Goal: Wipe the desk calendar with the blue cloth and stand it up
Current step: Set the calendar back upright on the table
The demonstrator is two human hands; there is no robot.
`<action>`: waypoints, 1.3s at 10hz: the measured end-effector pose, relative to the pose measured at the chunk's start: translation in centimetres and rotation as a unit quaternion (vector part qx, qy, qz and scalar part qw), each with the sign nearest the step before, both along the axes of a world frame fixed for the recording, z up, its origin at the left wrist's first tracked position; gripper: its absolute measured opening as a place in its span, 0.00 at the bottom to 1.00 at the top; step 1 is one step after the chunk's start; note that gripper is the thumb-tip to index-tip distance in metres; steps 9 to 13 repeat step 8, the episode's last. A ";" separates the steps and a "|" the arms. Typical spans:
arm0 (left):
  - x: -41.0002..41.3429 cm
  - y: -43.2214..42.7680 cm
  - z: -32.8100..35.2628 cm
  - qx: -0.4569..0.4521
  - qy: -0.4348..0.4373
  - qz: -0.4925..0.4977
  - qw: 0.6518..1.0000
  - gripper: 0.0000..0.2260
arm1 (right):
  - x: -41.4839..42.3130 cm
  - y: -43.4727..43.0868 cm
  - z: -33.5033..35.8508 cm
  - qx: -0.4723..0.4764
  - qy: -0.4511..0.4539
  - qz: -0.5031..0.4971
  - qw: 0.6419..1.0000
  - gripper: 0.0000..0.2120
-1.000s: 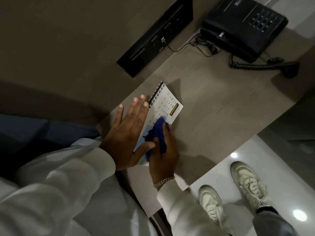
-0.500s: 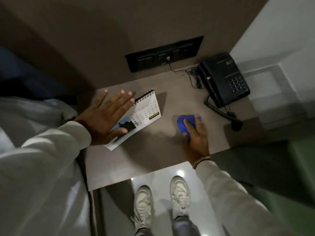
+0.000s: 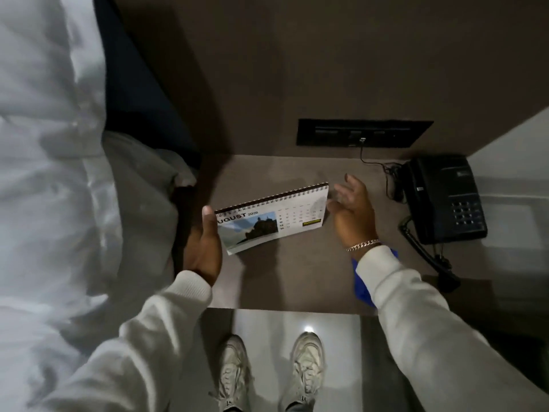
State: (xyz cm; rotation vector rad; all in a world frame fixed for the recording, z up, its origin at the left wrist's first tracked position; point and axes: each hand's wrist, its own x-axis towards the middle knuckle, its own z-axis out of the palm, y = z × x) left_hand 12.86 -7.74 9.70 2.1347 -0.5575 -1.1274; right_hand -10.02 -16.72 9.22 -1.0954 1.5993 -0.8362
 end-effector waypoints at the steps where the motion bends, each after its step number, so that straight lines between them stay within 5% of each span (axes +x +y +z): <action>1: 0.5 -0.6 -0.2 -0.014 0.025 0.024 0.999 0.48 | 0.5 -0.7 0.1 0.020 -0.014 0.021 0.999 0.30; 6: 3.9 -12.5 1.6 -0.091 0.005 -0.043 0.995 0.39 | 3.8 -6.2 -0.4 -0.060 -0.055 -0.059 0.995 0.33; 8: 4.2 -13.0 0.9 -0.051 -0.083 -0.083 0.992 0.29 | 4.6 -6.2 -0.4 -0.049 -0.038 -0.048 0.997 0.35; 13: 4.2 -13.0 0.9 -0.051 -0.083 -0.083 0.992 0.29 | 4.6 -6.2 -0.4 -0.049 -0.038 -0.048 0.997 0.35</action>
